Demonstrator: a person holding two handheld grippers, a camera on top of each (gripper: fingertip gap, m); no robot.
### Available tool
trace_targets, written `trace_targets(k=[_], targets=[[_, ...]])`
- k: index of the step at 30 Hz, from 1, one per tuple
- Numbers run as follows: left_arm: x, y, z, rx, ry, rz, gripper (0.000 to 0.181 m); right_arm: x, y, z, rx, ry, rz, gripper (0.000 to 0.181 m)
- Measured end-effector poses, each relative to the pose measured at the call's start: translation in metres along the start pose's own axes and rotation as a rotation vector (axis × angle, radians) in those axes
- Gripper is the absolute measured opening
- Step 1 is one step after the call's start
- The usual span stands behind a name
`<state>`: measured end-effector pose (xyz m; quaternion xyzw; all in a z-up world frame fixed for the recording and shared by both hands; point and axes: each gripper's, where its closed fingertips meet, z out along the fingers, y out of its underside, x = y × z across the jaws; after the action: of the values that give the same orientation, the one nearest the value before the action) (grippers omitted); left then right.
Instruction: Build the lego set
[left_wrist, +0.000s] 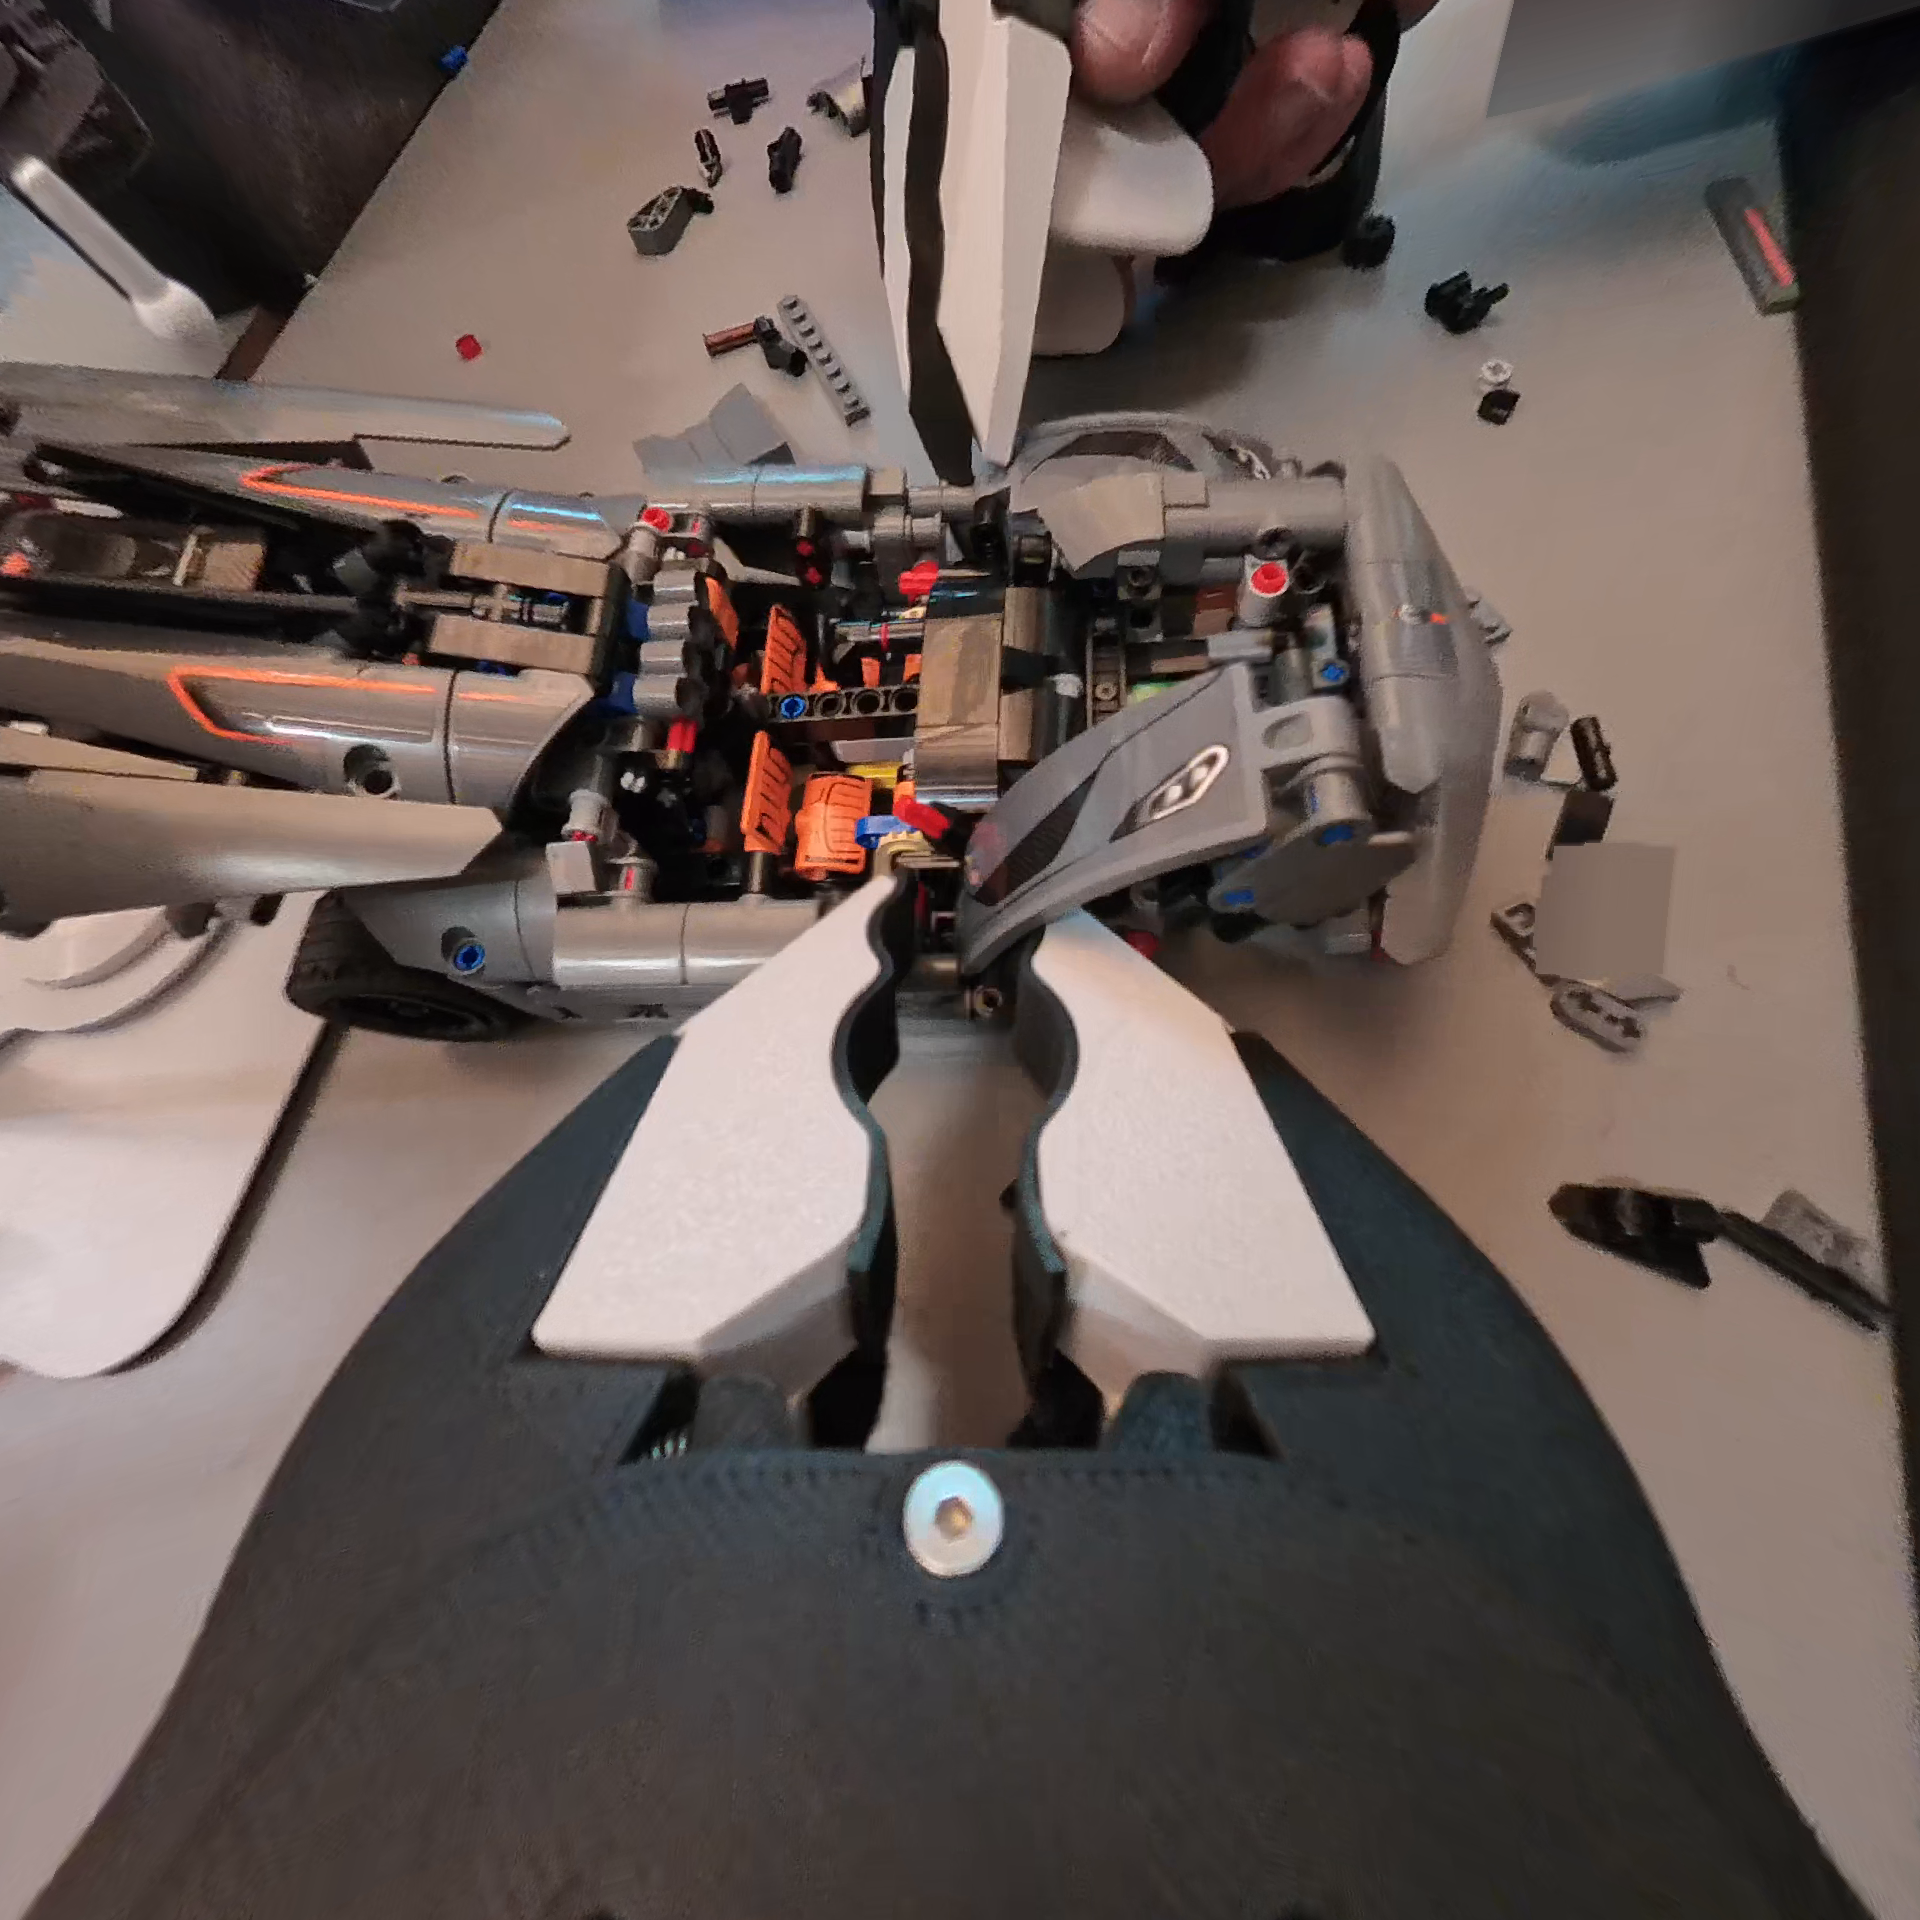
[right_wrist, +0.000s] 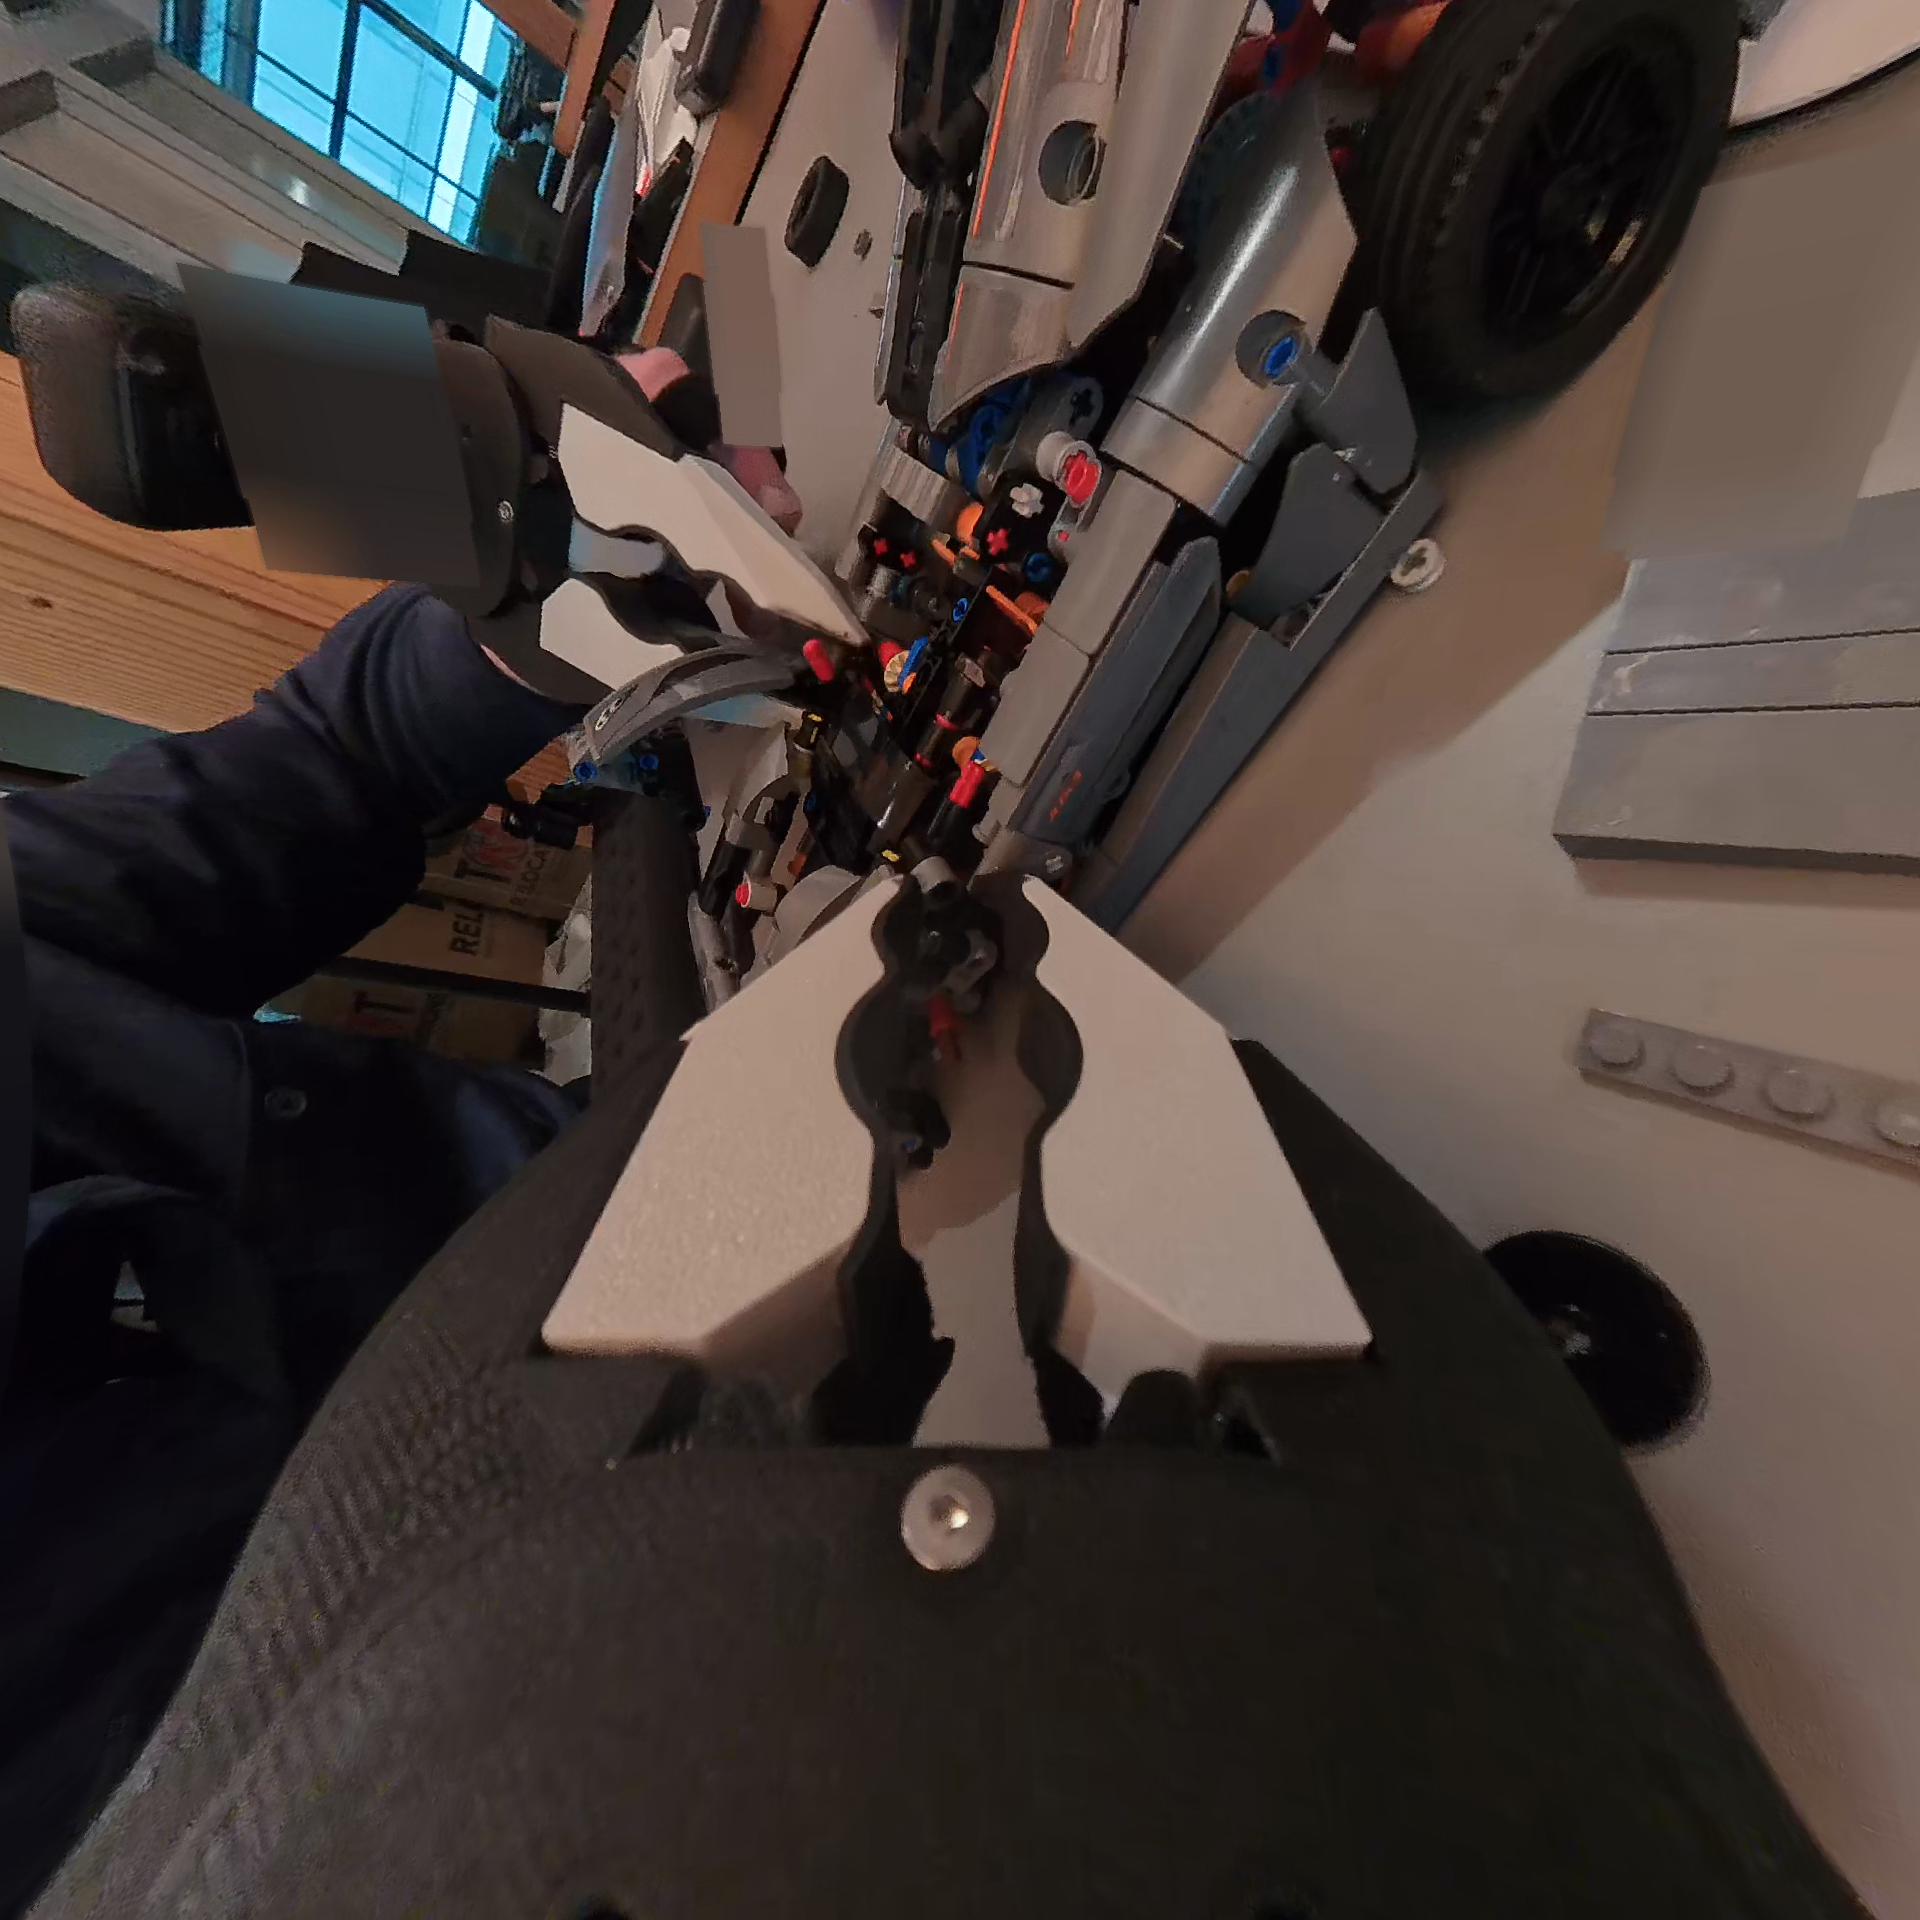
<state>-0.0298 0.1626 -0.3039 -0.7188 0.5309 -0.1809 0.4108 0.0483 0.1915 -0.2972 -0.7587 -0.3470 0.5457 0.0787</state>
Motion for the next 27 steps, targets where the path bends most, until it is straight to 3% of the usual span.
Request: trace_targets(k=[6, 18, 27], targets=[[0.0041, 0.0037, -0.0083, -0.042, 0.023, 0.041, 0.020, 0.0000, 0.0003, -0.0002, -0.004, -0.001, -0.003, 0.006], [0.0037, 0.0063, -0.0097, -0.077, -0.004, 0.100, 0.004, 0.0004, 0.0043, 0.0047, -0.034, 0.027, -0.033, 0.002], [0.0025, 0.0053, -0.0070, -0.081, -0.018, 0.106, 0.004, 0.0014, 0.0048, 0.0055, -0.034, 0.035, -0.033, 0.003]])
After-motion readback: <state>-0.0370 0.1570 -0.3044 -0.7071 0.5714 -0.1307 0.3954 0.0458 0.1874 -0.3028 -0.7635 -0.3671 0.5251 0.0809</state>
